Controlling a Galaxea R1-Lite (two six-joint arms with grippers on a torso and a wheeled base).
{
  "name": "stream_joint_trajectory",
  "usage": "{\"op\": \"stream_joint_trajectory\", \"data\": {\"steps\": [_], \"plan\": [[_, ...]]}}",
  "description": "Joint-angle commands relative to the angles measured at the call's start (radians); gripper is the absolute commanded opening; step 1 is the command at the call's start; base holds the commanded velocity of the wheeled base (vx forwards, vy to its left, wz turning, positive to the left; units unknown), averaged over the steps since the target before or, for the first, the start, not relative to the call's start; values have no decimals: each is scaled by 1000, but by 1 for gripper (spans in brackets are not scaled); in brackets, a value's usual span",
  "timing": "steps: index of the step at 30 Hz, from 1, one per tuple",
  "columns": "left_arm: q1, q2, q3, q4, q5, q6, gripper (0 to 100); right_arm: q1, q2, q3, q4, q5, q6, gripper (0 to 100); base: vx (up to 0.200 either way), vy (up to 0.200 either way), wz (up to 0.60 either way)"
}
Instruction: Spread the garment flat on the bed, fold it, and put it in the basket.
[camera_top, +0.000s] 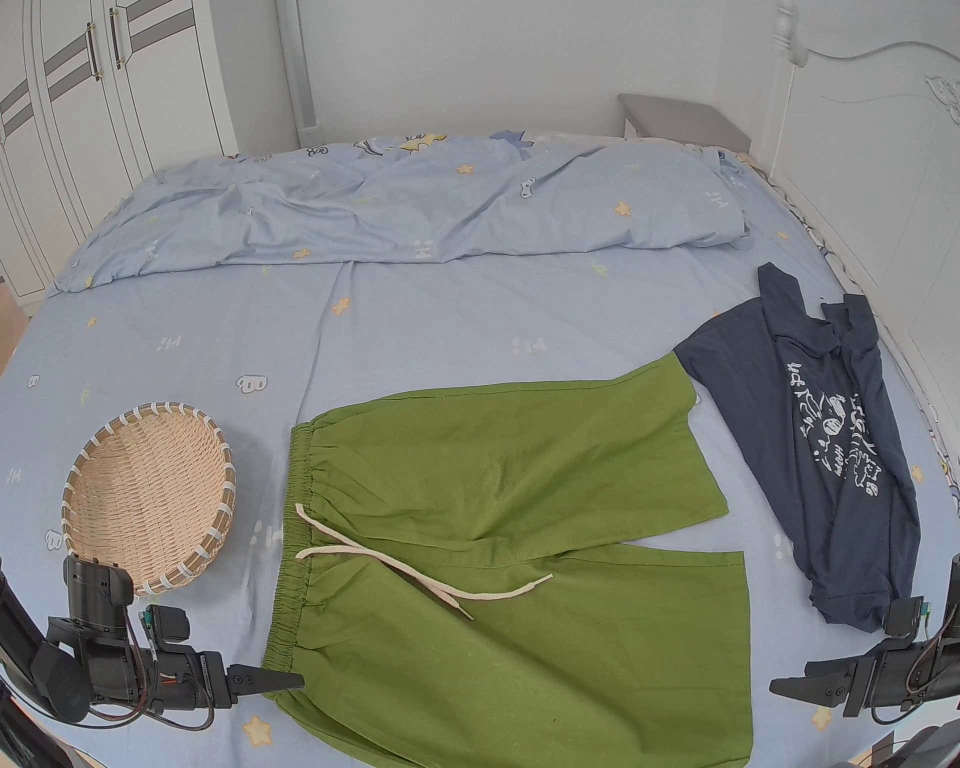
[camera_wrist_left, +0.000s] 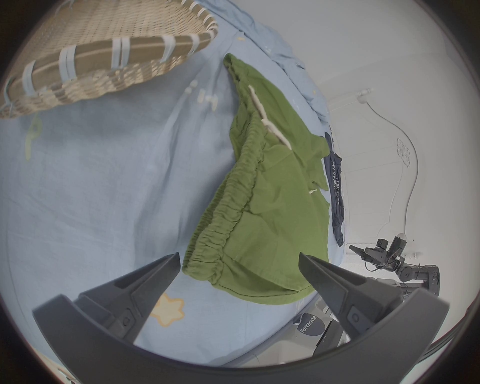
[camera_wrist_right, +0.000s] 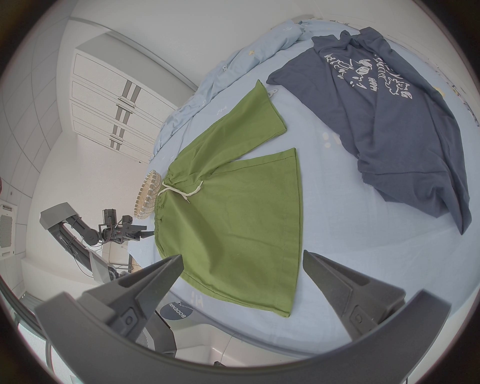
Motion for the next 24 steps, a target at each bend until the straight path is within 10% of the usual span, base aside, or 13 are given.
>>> {"op": "stream_joint_trajectory", "data": {"steps": [1,19,20,24], "plan": [[-1,57,7,-1,0,-1,100,2,0,1,0,1,0,100,0,0,0],[-13,108,-2,-22,-2,-12,100,0,0,2,0,19,2,100,0,0,0],[-13,109,-2,-22,-2,-12,0,2,0,2,2,19,2,100,0,0,0],[-13,114,-1,-44,-2,-13,0,0,0,2,2,19,2,100,0,0,0]]}}
